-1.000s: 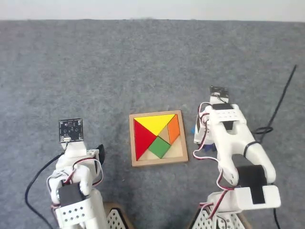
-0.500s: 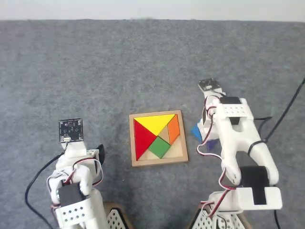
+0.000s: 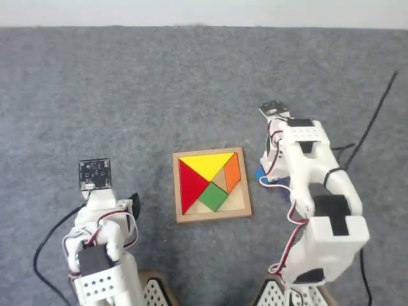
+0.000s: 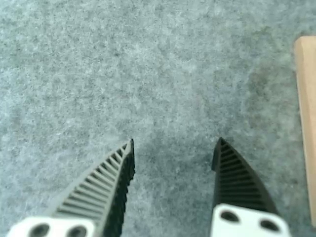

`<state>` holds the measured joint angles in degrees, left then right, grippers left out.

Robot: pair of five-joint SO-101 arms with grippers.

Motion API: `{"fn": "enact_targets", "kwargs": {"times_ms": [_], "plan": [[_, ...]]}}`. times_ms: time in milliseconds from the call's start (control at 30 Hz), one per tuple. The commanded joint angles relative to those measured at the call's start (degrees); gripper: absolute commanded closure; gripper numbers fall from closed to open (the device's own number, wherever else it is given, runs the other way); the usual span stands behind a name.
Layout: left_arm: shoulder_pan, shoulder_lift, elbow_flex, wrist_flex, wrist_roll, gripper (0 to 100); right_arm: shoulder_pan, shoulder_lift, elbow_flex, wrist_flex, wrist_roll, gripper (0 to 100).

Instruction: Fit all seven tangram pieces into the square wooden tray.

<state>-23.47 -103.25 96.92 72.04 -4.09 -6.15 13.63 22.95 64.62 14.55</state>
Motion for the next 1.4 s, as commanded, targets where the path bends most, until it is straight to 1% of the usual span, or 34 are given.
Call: {"fn": "enact_targets", "kwargs": {"times_ms": [0,100,133,267,333,400,467,667,700,767,867,900,933,1000,1133,1300,1367], "plan": [[-0.3,-0.9,-0.5,0.3,0.5,76,0.9,1.4,-1.1,-1.0,0.0,77.2],[-0.3,-0.9,-0.5,0.3,0.5,76,0.9,1.4,-1.1,-0.9,-0.2,77.9],[-0.3,-0.9,-0.5,0.3,0.5,76,0.9,1.4,-1.0,-0.7,-0.6,80.5],[-0.3,-0.9,-0.5,0.3,0.5,76,0.5,-0.6,-1.3,1.5,-4.6,99.3],[-0.3,-0.9,-0.5,0.3,0.5,76,0.5,-4.1,-1.1,2.9,-6.1,97.7],[-0.3,-0.9,-0.5,0.3,0.5,76,0.6,-8.5,-1.1,4.7,-7.6,99.6],[-0.3,-0.9,-0.5,0.3,0.5,76,0.0,-12.7,-1.0,6.7,-9.0,99.1],[-0.3,-0.9,-0.5,0.3,0.5,76,-4.4,-22.1,-1.4,13.0,-14.9,99.0],[-0.3,-0.9,-0.5,0.3,0.5,76,-5.7,-23.1,-1.4,13.3,-17.1,98.9],[-0.3,-0.9,-0.5,0.3,0.5,76,-9.5,-23.9,-1.3,13.1,-24.0,98.0],[-0.3,-0.9,-0.5,0.3,0.5,76,-16.5,-22.6,-1.0,12.8,-37.0,90.0],[-0.3,-0.9,-0.5,0.3,0.5,76,-18.8,-21.8,-1.0,12.6,-40.8,87.7],[-0.3,-0.9,-0.5,0.3,0.5,76,-20.7,-20.9,-1.1,12.4,-43.0,86.2],[-0.3,-0.9,-0.5,0.3,0.5,76,-23.1,-19.8,-1.4,9.7,-44.5,87.9],[-0.2,-0.9,-0.5,0.3,0.5,76,-25.3,-17.4,-0.7,3.2,-49.1,93.9],[-0.2,-0.9,-0.5,0.3,0.5,76,-26.0,-17.1,0.4,2.6,-49.0,94.0],[-0.2,-0.9,-0.5,0.3,0.5,76,-26.1,-17.3,0.4,3.0,-47.8,94.2]]}}
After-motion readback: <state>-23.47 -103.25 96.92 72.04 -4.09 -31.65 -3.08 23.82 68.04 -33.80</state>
